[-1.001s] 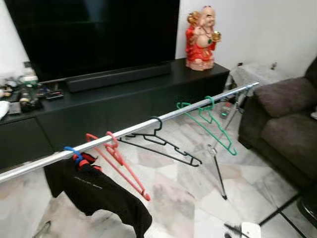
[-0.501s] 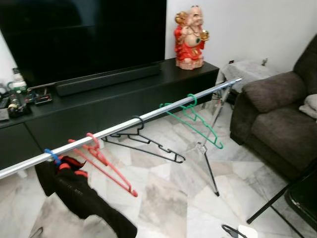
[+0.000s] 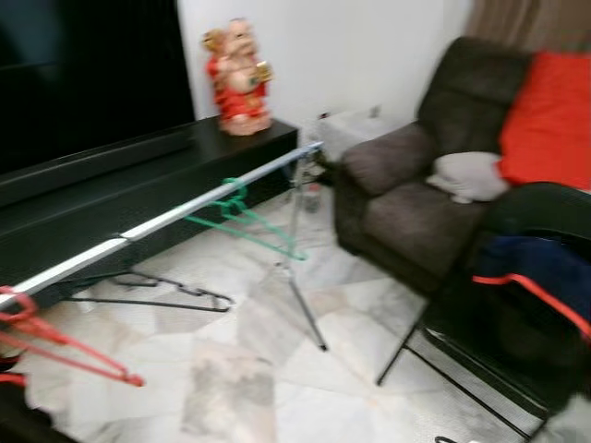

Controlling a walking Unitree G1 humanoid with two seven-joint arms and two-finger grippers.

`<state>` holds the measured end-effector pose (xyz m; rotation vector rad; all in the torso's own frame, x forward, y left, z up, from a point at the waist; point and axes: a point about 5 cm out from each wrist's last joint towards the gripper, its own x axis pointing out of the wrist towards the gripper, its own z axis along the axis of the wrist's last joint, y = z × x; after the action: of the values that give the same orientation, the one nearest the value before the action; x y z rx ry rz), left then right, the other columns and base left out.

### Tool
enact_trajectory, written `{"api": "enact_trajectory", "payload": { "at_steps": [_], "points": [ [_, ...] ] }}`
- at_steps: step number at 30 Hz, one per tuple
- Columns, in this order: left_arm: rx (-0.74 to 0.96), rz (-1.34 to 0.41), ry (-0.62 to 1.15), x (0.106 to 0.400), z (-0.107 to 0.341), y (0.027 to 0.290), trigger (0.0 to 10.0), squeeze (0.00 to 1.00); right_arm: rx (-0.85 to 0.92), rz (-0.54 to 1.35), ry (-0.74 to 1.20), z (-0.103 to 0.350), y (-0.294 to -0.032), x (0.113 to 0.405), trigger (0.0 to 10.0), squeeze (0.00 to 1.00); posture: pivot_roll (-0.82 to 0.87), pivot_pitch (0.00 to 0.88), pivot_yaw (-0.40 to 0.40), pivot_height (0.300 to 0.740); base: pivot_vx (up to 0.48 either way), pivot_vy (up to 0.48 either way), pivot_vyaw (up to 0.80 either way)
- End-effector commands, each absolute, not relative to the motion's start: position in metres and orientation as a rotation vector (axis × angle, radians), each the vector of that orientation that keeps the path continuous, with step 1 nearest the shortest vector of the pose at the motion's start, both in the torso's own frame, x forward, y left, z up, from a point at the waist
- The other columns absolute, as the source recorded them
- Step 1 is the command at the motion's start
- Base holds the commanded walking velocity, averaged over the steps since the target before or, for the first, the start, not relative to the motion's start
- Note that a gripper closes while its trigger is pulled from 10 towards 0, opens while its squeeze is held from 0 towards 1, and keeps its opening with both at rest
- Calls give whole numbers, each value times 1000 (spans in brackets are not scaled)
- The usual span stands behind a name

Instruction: Hang hanger

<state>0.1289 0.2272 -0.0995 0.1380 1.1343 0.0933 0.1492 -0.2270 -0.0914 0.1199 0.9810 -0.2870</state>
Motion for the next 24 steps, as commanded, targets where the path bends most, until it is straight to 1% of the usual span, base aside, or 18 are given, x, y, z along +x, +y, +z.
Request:
{"api": "enact_trajectory", "payload": {
  "at_steps": [1, 2, 6, 10, 18, 24],
  "points": [
    [142, 79, 1150, 127, -101, 224, 10000, 0, 119, -293, 967, -88, -231, 155, 10000, 0, 9, 0, 26, 740, 0, -349, -725],
    [145, 80, 1149, 127, -101, 224, 10000, 0, 119, -294, 970, -88, -232, 154, 10000, 0, 9, 0, 26, 740, 0, -326, -725],
    [134, 97, 1147, 127, -101, 225, 10000, 0, 118, -297, 980, -89, -233, 151, 10000, 0, 14, 0, 27, 740, 0, 0, -722],
    [117, 116, 1145, 127, -101, 225, 10000, 0, 116, -292, 976, -88, -230, 156, 10000, 0, 26, 0, 25, 740, 0, 0, -722],
    [108, 128, 1152, 127, -101, 223, 10000, 0, 109, -276, 973, -87, -232, 159, 10000, 0, 55, 0, 11, 740, 0, 0, -722],
    [83, 135, 1153, 126, -102, 221, 10000, 0, 95, -270, 965, -86, -235, 159, 10000, 0, 56, 0, 7, 740, 42, 0, 0]
  ]
}}
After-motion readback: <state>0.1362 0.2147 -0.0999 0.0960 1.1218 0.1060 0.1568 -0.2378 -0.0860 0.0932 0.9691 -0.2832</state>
